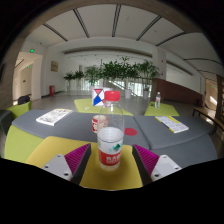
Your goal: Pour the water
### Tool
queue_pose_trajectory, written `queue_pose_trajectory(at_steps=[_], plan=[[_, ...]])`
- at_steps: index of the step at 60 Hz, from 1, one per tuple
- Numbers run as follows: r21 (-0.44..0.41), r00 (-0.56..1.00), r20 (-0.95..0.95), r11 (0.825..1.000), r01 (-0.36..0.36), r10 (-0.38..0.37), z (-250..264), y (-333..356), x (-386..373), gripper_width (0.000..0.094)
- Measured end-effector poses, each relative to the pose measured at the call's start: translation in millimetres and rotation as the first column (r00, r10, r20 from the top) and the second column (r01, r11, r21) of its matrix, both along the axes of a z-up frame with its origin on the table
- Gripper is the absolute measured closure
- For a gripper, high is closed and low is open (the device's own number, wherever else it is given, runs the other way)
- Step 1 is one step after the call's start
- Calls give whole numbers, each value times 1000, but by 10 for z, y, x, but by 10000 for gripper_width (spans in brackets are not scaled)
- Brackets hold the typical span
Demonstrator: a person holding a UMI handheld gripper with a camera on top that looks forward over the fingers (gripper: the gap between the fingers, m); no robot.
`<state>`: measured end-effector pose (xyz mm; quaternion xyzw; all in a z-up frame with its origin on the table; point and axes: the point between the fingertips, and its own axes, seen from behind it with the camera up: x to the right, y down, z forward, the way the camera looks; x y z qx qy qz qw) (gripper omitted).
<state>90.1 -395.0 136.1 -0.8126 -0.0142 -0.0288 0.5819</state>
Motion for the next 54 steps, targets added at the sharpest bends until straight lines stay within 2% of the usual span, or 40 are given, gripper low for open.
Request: queue_pose_trajectory(at_steps=[6,10,15,19,24,30,34,44,54], plan=[[8,1000,3,1000,15,-15,-94,212,-45,97],[22,1000,-2,1000,19,-18,-142,427,-58,141],[43,1000,8,999,17,-17,-162,586,-68,234],[64,1000,12,998,24,-25,-139,628,-36,409],[80,1000,0,997,17,-17,-120,656,-51,448],[86,1000,2,996,8,-8,-125,669,-64,569],[90,1000,17,996,7,-9,-108,658,-61,615],[99,994,84,993,60,-69,34,731,237,618],[167,919,355,979,121,-174,481,1220,987,618]])
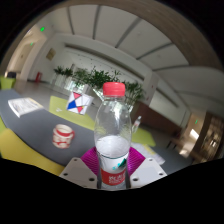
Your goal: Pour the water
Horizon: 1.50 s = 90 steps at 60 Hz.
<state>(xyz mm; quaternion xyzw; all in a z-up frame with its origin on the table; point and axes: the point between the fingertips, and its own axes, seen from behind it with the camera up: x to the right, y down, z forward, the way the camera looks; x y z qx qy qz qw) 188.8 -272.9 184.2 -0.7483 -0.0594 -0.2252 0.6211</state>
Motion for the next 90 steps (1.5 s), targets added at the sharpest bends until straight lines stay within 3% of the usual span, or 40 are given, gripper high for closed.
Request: queue_pose_trajectory(at_steps=[11,22,29,40,46,53,60,66,71,81,86,90], plan=[[87,864,497,995,43,-81,888,834,389,617],[70,435,899,997,-40,-45,1226,1718,-23,621],[12,121,993,995,-104,1,1077,2075,-450,616],[-100,-269,961,987,-124,64,503,2409,-768,622],[-128,-377,924,982,-137,67,227,2486,-900,620],[-133,-328,941,983,-123,87,228,2502,-848,618],[-108,-223,973,974,-197,63,449,2405,-972,621],[-34,15,999,965,-261,39,824,2221,-931,619],[11,324,942,956,-292,88,1094,2195,-904,619],[128,831,509,935,-330,224,1371,2021,-647,617],[153,933,217,934,-324,288,1238,2018,-536,618],[126,948,-7,941,-313,317,943,2066,-460,618]])
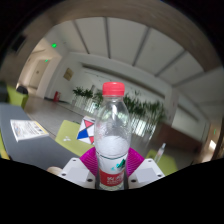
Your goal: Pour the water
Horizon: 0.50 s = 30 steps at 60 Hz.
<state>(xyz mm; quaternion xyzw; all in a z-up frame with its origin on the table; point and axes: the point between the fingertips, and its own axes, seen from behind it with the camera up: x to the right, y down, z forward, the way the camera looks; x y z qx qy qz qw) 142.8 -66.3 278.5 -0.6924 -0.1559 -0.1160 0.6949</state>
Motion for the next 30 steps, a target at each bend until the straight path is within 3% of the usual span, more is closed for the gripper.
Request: queue_pose_trajectory(at_steps=[13,30], plan=[[-212,967,-250,977,4,-58,-1105,94,581,619],[-306,963,-260,952,-20,-64,-2041,140,594,608]])
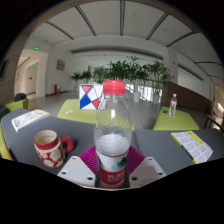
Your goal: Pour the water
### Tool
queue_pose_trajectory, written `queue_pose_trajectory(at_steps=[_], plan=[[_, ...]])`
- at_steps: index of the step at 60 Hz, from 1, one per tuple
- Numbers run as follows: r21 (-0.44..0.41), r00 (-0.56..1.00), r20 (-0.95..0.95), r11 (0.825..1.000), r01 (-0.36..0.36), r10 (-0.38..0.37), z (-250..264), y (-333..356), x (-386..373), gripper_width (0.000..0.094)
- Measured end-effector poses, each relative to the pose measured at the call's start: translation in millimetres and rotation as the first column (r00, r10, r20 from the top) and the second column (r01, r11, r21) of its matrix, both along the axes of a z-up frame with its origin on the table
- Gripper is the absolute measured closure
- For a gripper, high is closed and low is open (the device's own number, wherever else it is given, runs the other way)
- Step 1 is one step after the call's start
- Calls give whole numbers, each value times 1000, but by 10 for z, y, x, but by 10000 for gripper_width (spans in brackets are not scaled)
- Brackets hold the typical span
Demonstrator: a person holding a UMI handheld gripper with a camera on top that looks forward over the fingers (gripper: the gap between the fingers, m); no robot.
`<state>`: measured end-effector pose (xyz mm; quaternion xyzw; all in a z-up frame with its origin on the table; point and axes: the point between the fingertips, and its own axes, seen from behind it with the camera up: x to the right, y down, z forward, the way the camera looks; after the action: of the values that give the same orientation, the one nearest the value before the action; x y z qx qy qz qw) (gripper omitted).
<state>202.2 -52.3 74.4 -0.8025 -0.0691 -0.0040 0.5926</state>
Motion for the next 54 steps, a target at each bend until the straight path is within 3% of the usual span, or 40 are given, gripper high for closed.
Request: queue_pose_trajectory(at_steps=[1,7,11,17,22,25,29,54], plan=[[36,1000,-18,999,2,-1,50,18,1,608],[41,997,-70,999,24,-21,44,-13,51,576],[43,997,-69,999,22,-19,54,-18,39,464],[-13,998,-54,999,31,-32,5,-70,62,378],[-78,997,-58,996,47,-52,-41,-190,85,60],[-100,996,-49,993,64,-69,-15,-299,115,109],[-119,995,-27,988,94,-98,50,-494,158,67],[-155,991,5,979,132,-133,905,-2563,-198,83]])
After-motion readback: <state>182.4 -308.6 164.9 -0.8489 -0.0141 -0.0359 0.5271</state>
